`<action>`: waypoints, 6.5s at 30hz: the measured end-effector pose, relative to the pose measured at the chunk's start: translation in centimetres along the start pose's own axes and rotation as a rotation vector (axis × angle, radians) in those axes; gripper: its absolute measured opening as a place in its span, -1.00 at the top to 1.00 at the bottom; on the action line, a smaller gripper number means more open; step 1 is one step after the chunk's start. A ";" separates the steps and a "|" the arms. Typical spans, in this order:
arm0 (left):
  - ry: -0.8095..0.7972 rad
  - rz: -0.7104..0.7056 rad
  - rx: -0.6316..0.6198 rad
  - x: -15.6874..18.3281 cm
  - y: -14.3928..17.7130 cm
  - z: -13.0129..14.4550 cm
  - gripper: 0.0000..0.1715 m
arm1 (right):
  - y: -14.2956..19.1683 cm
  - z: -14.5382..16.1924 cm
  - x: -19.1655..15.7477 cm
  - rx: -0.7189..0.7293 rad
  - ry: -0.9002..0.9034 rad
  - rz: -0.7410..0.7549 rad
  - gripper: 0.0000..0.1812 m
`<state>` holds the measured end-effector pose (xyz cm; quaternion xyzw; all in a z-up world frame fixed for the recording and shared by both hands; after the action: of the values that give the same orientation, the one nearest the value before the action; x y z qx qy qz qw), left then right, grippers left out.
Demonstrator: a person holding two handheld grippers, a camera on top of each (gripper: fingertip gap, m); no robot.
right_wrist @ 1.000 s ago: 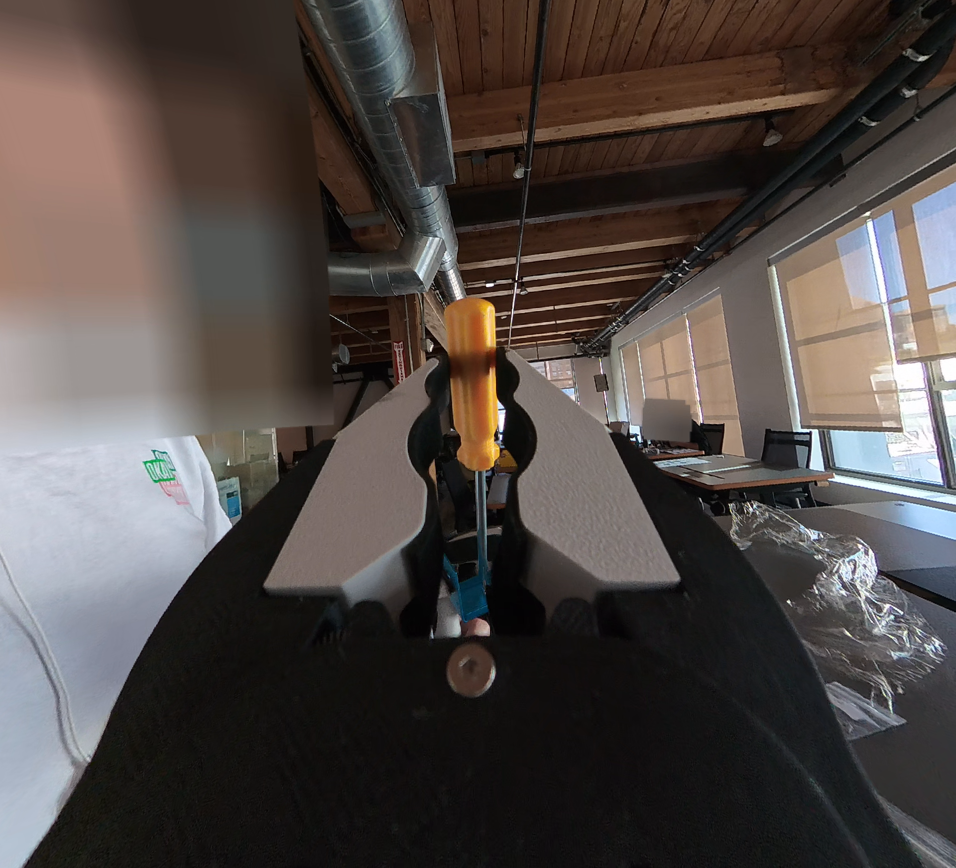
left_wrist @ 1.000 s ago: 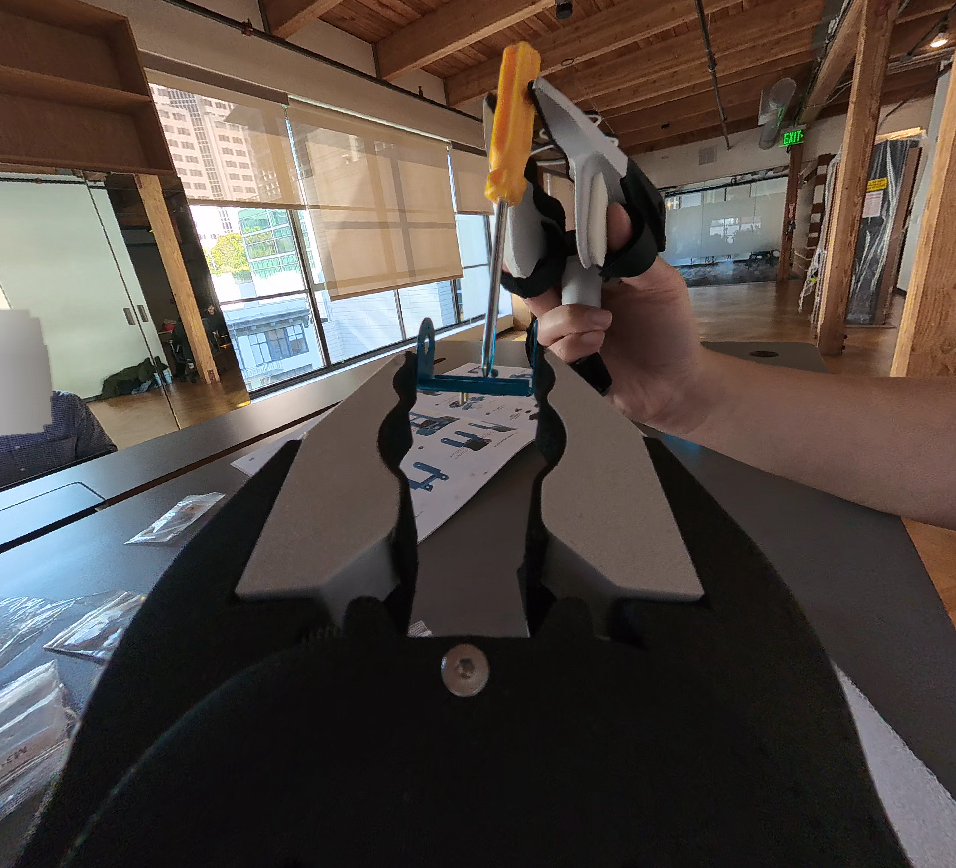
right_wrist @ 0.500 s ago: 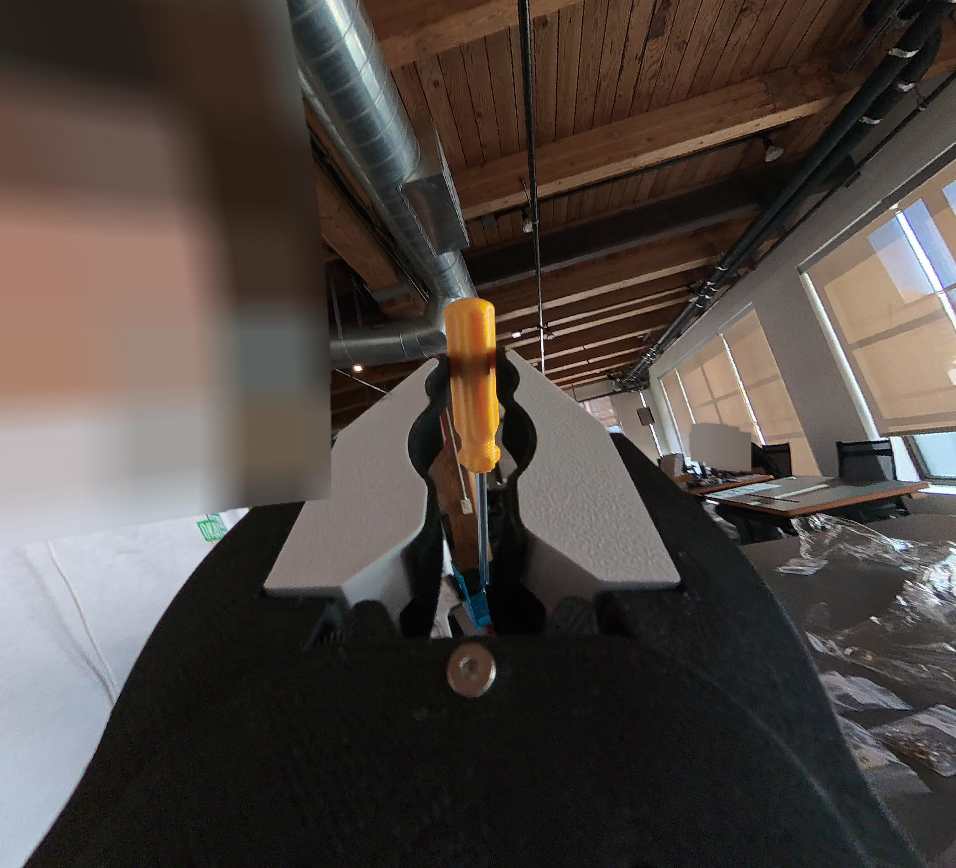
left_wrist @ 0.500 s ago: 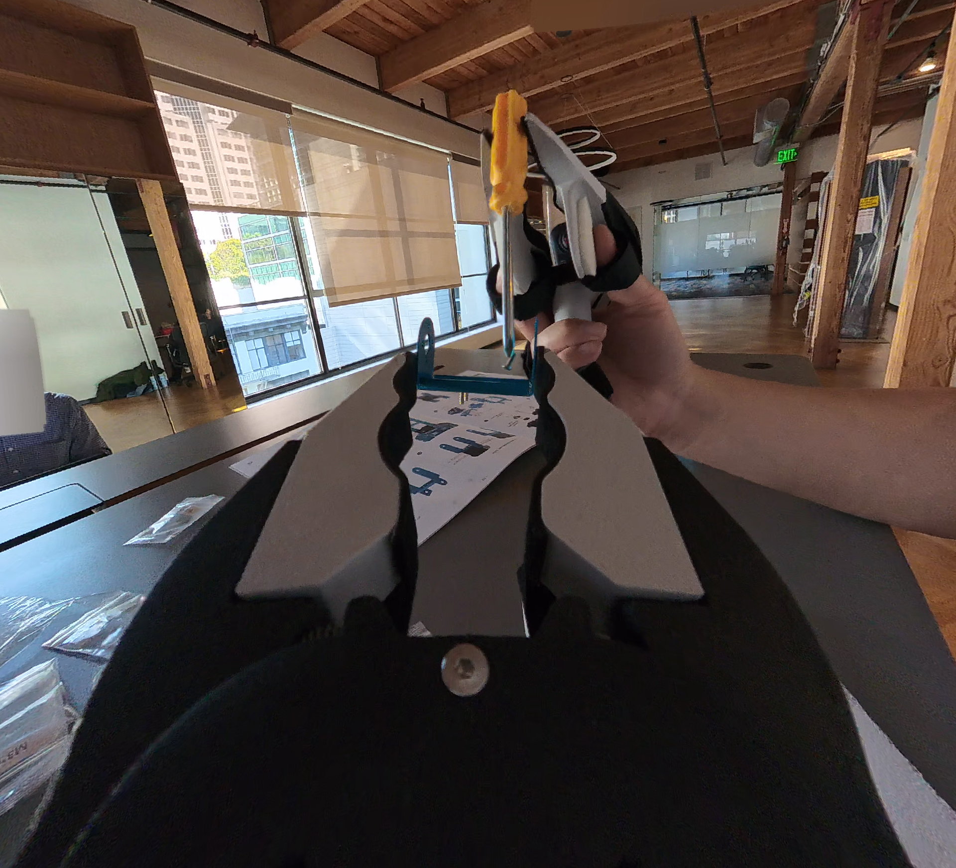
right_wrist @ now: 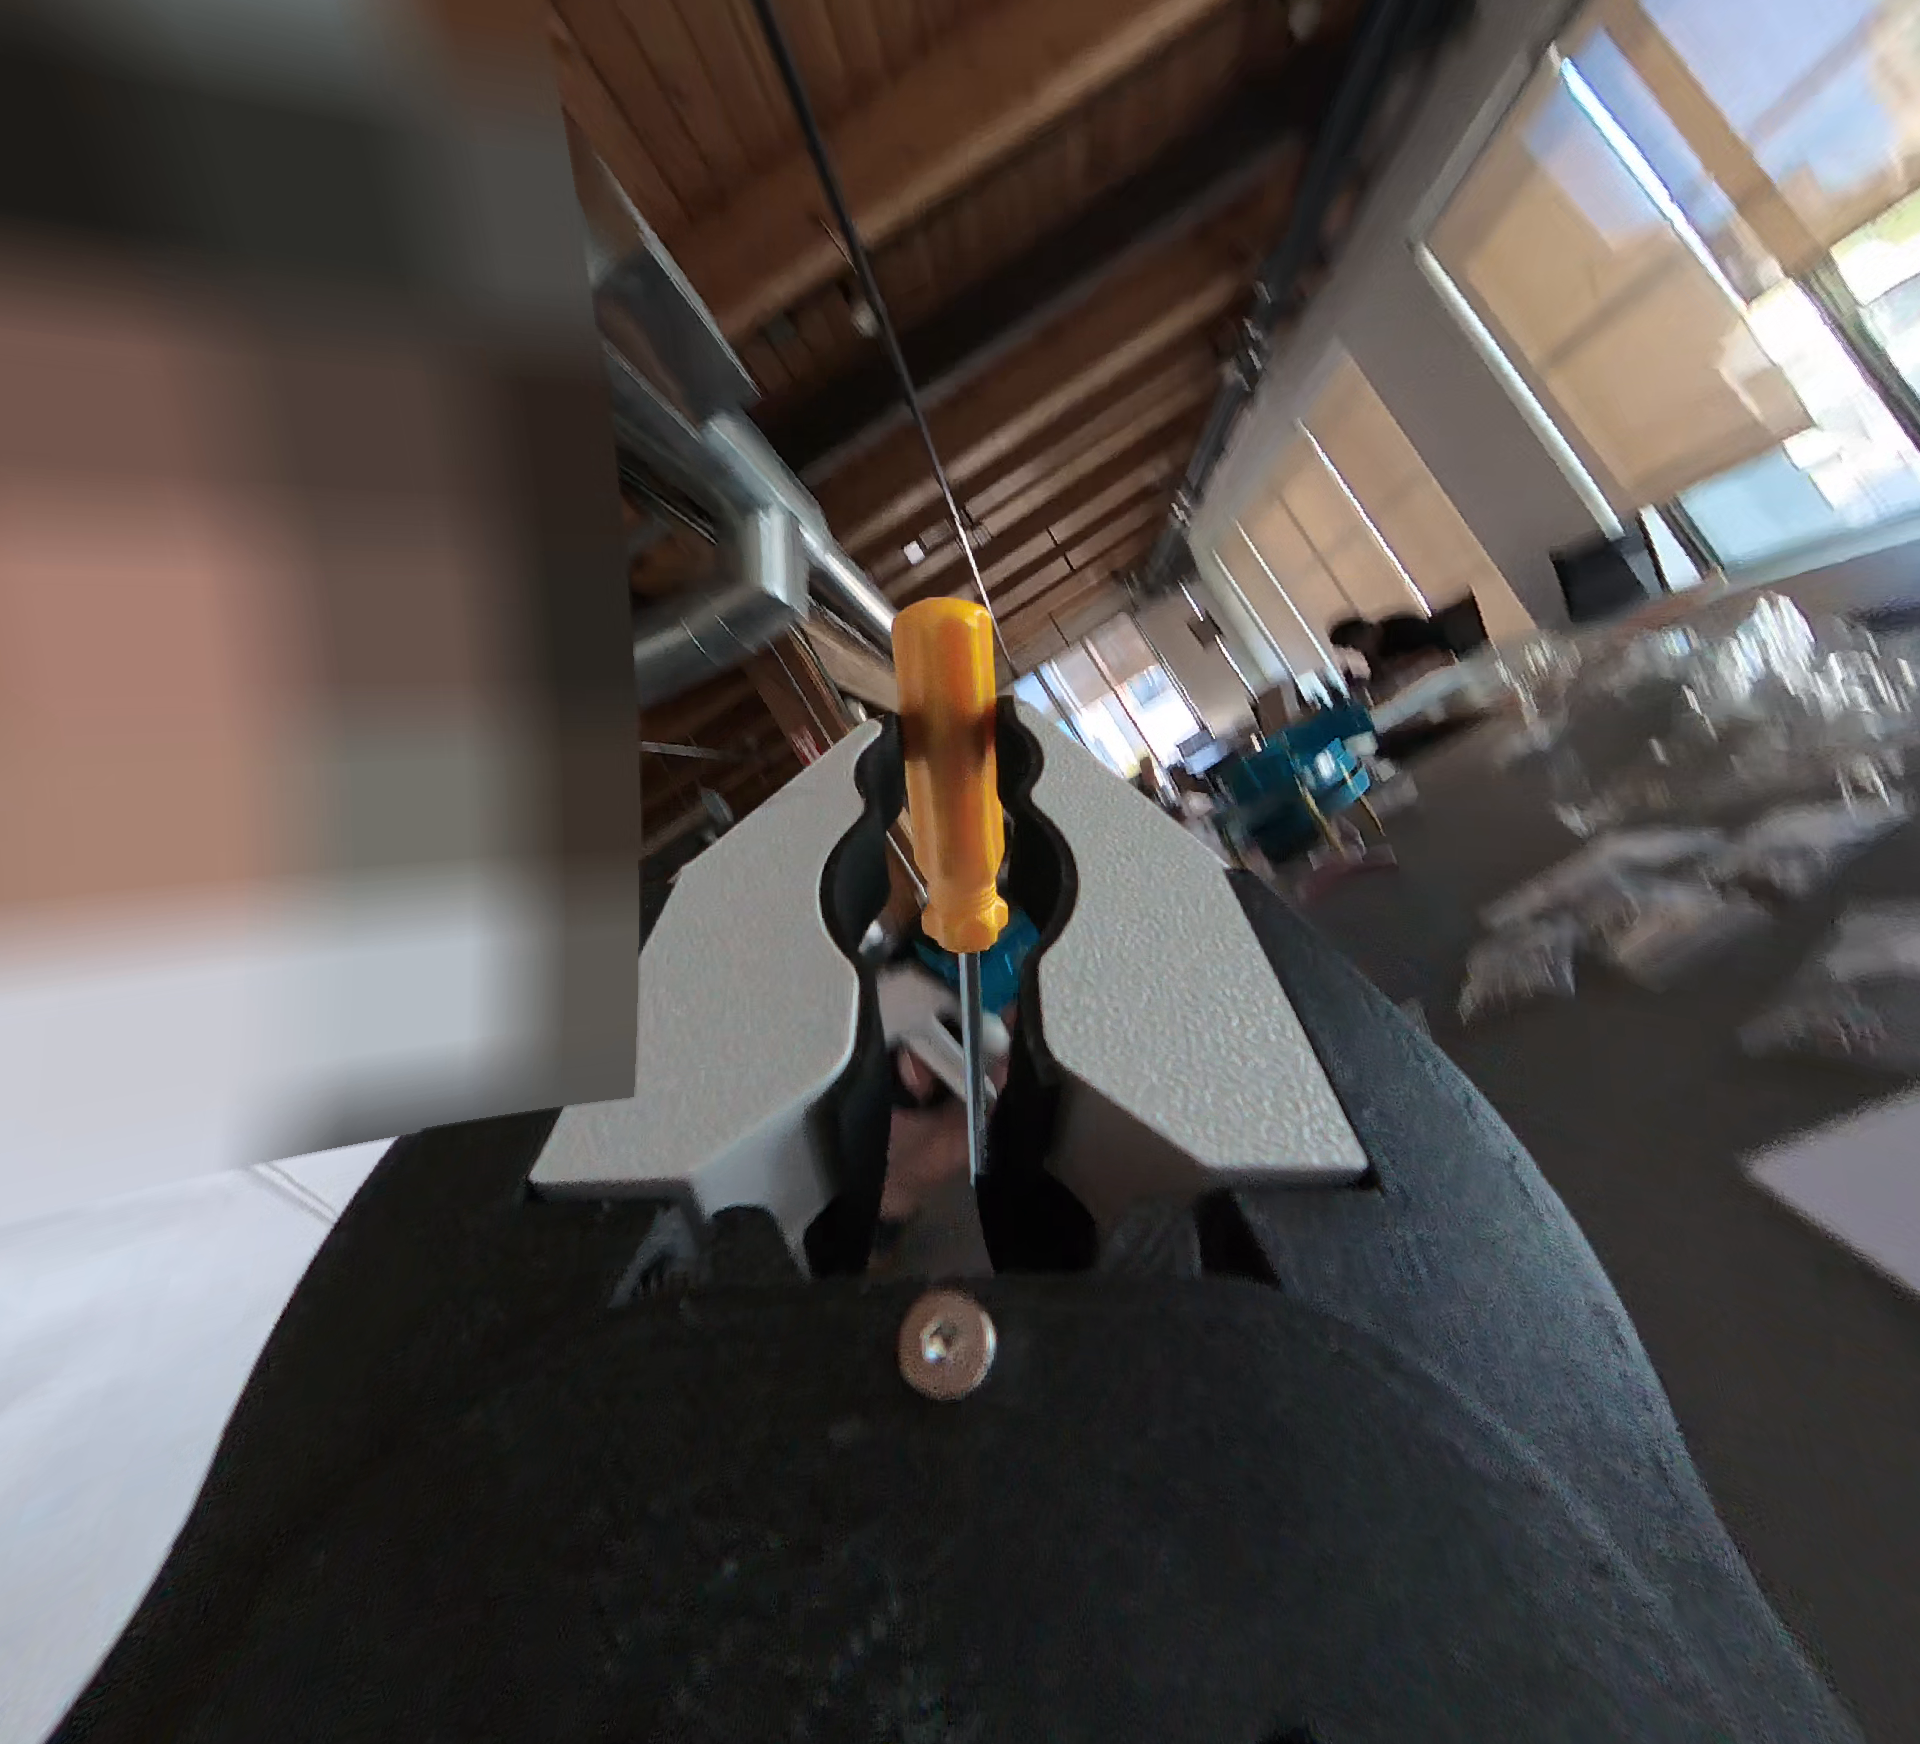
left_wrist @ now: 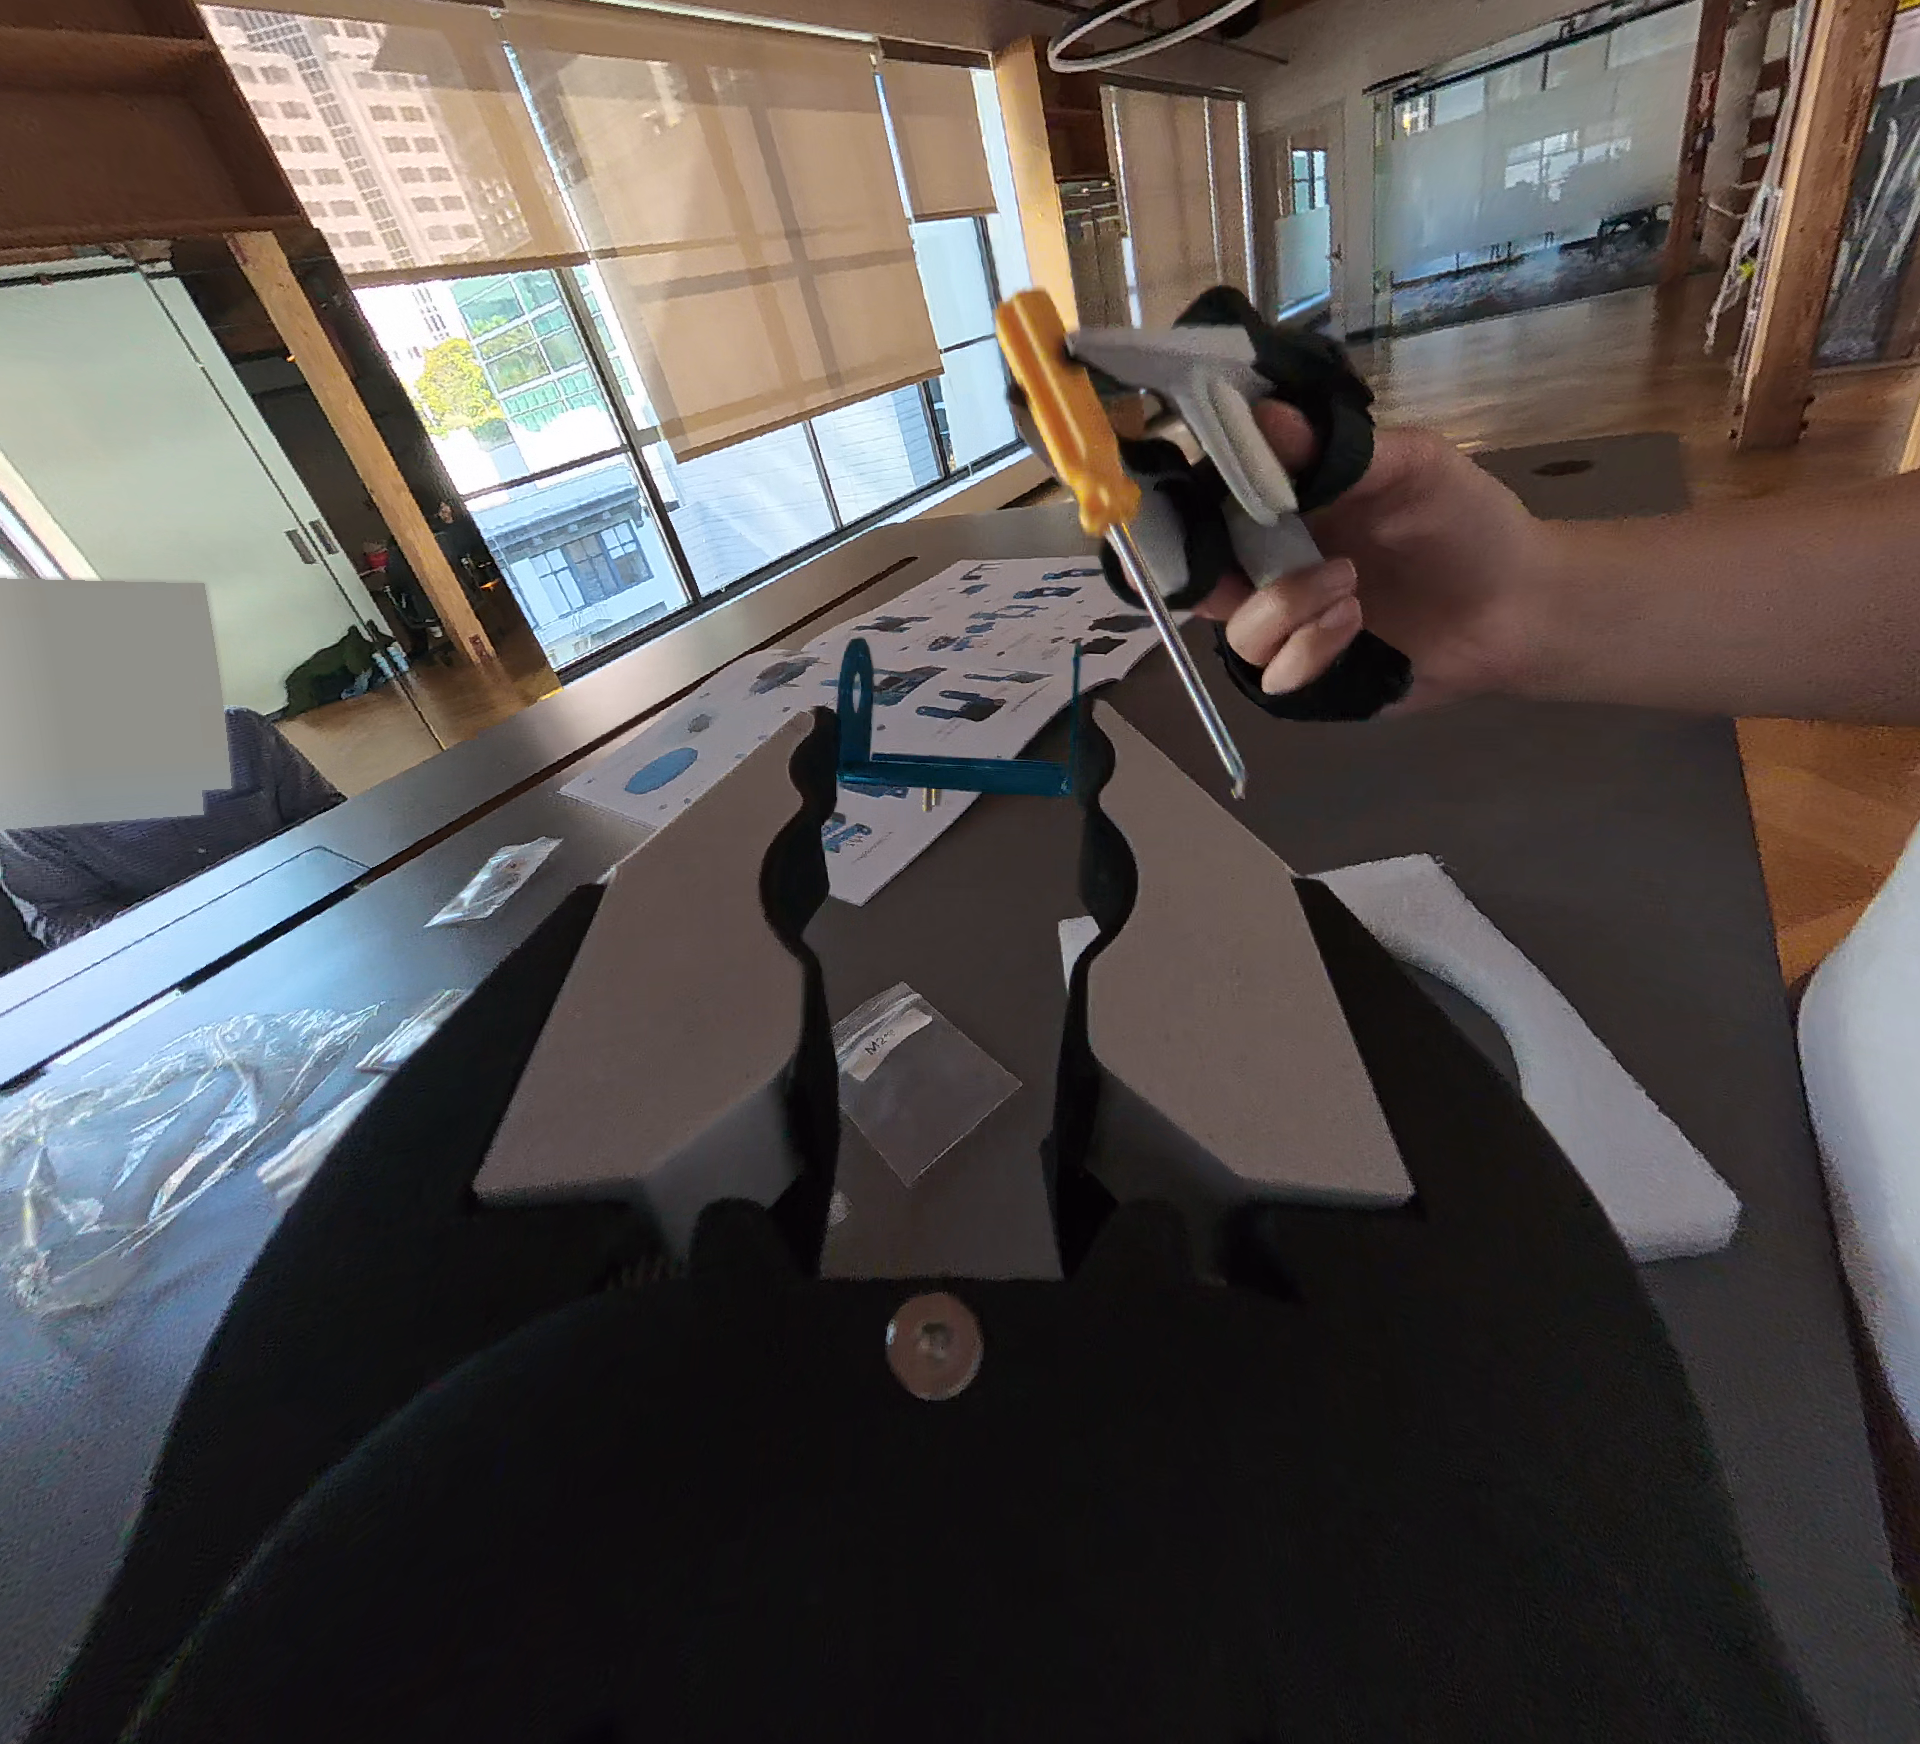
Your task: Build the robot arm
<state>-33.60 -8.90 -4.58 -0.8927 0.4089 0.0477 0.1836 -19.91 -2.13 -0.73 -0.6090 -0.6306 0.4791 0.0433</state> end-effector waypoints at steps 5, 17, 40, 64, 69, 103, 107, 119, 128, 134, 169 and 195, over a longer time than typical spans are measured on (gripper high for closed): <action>0.049 -0.032 0.037 0.0 0.4 -0.5 0.48 | 1.6 3.7 1.6 -0.189 0.022 0.135 0.82; -0.002 0.014 -0.090 1.5 -0.3 2.4 0.48 | 3.4 3.9 1.1 -0.314 0.219 0.185 0.83; -0.066 0.071 -0.172 2.7 -0.8 3.6 0.48 | 5.7 0.6 0.7 -0.216 0.319 0.254 0.82; -0.068 0.089 -0.182 2.9 -1.0 3.7 0.48 | 6.0 0.0 -1.0 -0.253 0.571 0.248 0.82; -0.063 0.084 -0.177 2.8 -0.9 3.6 0.48 | 5.7 0.6 -1.2 -0.259 0.547 0.240 0.82; -0.047 0.221 -0.417 3.9 5.0 4.6 0.48 | 5.9 0.9 -0.6 -0.187 0.457 0.242 0.82; -0.057 0.221 -0.408 3.8 4.9 4.6 0.48 | 5.9 1.0 -0.7 -0.188 0.456 0.239 0.82; -0.089 0.248 -0.520 3.8 5.5 6.1 0.48 | 5.7 1.1 -0.8 -0.211 0.460 0.229 0.82; -0.119 0.276 -0.568 4.3 5.7 6.8 0.47 | 4.8 1.3 -1.4 -0.262 0.475 0.201 0.82; -0.128 0.277 -0.571 4.3 5.7 6.8 0.48 | 4.2 1.4 -1.7 -0.269 0.455 0.187 0.82; -0.101 0.292 -0.521 5.3 4.8 6.1 0.48 | -1.5 9.4 0.2 -0.321 0.214 0.173 0.83; -0.012 0.251 -0.486 4.1 6.9 4.7 0.48 | -1.1 8.0 1.2 -0.262 0.216 0.240 0.82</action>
<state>-35.71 -14.20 -11.92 -0.8526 0.4918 0.1720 -0.0412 -26.13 -5.36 -4.96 -0.7282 -0.6019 0.3267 -0.0261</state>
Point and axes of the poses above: each gripper's, where its closed fingertips meet, y back along the fingers, z out of its underside, x = y × z across the jaws, the point moved 3 cm from there along y, back along the fingers, and after that the axes turned 13 degrees about x, right-handed, at the moved point
